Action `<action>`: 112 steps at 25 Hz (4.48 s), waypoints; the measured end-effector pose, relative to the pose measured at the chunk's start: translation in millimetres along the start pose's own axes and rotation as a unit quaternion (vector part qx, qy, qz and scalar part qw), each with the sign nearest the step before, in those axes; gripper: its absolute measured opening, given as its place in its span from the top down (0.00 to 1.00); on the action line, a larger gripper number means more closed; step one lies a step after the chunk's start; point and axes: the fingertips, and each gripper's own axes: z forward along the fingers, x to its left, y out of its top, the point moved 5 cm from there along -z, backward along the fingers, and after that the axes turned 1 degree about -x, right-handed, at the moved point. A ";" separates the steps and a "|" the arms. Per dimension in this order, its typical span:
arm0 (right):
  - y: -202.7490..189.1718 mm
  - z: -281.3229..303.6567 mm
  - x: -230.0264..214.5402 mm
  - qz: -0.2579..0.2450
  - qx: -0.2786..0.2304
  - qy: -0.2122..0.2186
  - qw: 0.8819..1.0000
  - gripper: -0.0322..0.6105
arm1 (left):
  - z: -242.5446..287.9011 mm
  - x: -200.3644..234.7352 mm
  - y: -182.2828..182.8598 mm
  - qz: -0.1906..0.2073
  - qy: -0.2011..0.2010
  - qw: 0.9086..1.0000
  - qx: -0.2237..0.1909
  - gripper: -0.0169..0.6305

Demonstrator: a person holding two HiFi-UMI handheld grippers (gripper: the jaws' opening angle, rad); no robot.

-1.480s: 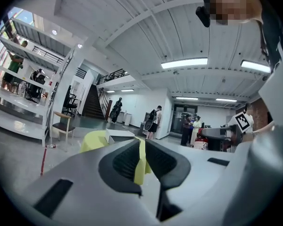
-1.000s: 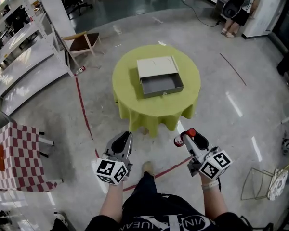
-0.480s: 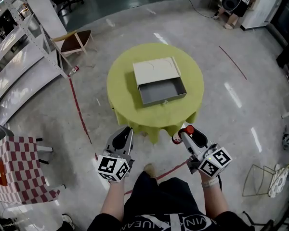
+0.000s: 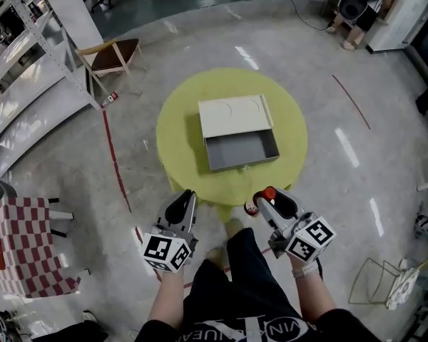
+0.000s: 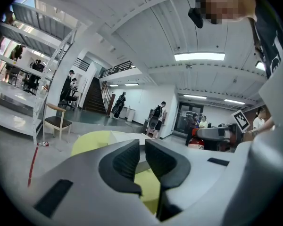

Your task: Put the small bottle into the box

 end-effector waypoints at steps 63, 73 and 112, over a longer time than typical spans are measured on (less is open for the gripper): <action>-40.5 181.0 -76.0 -0.230 0.254 0.083 0.936 0.72 | 86.0 47.7 -57.9 -0.045 0.074 0.996 0.036 0.92; -41.5 185.0 -61.3 -0.253 0.271 0.115 0.921 0.72 | 83.8 49.5 -61.7 -0.051 0.080 0.995 0.030 0.92; -13.3 149.3 -59.6 -0.194 0.181 0.051 0.963 0.74 | 78.9 34.7 -38.2 -0.035 0.048 0.998 0.020 0.91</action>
